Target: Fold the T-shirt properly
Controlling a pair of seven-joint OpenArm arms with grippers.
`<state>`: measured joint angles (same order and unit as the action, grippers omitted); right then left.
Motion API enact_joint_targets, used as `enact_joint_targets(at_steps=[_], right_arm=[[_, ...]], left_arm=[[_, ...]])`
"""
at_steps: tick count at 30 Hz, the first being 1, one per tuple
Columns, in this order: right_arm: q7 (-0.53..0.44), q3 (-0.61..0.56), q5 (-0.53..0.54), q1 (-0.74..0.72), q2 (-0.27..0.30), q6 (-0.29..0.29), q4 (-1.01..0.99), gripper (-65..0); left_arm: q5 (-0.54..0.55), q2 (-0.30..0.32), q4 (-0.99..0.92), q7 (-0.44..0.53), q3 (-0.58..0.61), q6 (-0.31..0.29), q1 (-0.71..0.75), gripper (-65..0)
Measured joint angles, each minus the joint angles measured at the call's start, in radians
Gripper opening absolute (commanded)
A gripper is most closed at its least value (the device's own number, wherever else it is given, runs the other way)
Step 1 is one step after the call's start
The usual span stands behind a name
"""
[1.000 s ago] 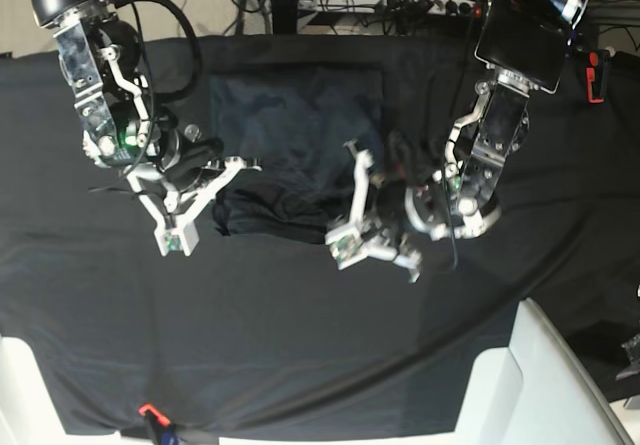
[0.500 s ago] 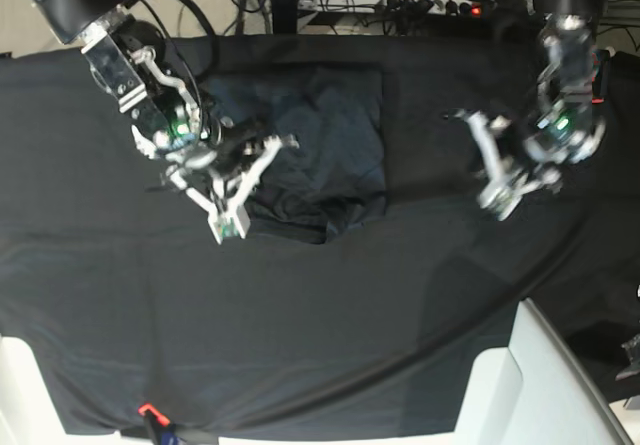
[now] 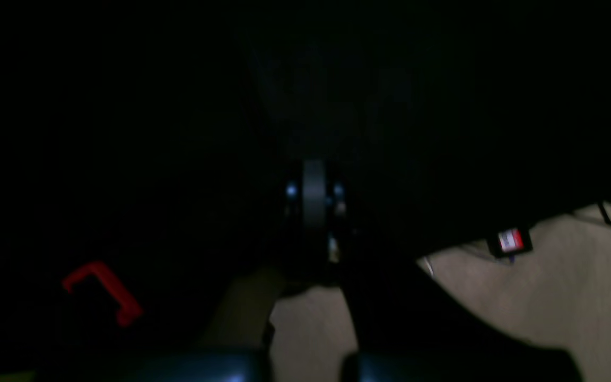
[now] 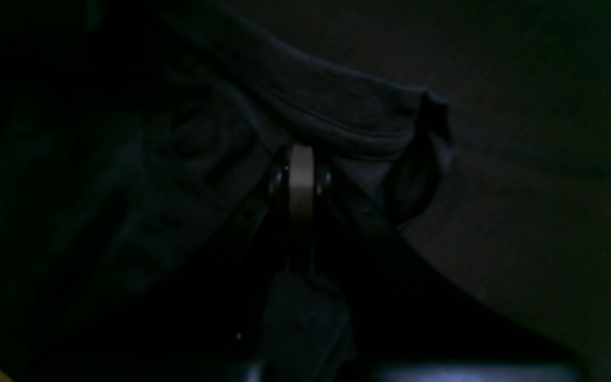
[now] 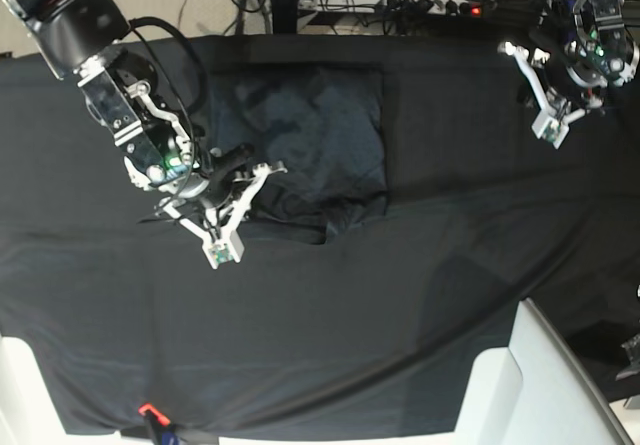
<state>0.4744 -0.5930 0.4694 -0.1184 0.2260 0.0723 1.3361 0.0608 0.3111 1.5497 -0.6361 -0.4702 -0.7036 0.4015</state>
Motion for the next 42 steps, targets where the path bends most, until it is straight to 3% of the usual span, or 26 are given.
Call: enact_joint_targets(at_steps=[6,14,19,24,29,33,38,42], right_arm=[[-0.037,-0.005,-0.004,-0.076,-0.008,-0.003,-0.127,-65.0],[-0.047,-0.005,0.001,-0.115,-0.097,-0.048,-0.231,-65.0],[-0.044,0.0,-0.006,-0.104,-0.074,-0.04,-0.145,-65.0],[-0.047,0.001,-0.002,-0.04,0.002,-0.039,0.098,-65.0],[-0.03,0.069,-0.002,0.1,0.089,0.047,0.291,-65.0],[0.113,0.167,-0.001,0.286,0.179,0.051,0.481,-65.0],[0.198,0.365,0.002,0.544,0.192,0.047,0.638,-65.0],[0.233,0.41,-0.005,0.688,0.198,0.057,0.63,-65.0]], left_arm=[[-0.006,-0.018,0.0,0.003,-0.012,0.0,0.005,-65.0],[-0.007,-0.026,0.0,0.003,-0.011,0.0,0.006,-65.0],[-0.006,-0.026,0.0,0.004,-0.012,0.0,0.008,-65.0],[-0.008,-0.024,0.025,0.004,-0.005,0.003,0.054,-65.0],[-0.005,-0.024,0.137,0.019,0.0,0.003,0.119,-65.0],[-0.004,-0.024,0.191,0.15,0.0,0.007,0.257,-65.0],[-0.008,-0.023,0.146,0.335,0.001,-0.001,0.42,-65.0],[-0.009,-0.029,0.021,0.418,0.022,0.011,0.447,-65.0]])
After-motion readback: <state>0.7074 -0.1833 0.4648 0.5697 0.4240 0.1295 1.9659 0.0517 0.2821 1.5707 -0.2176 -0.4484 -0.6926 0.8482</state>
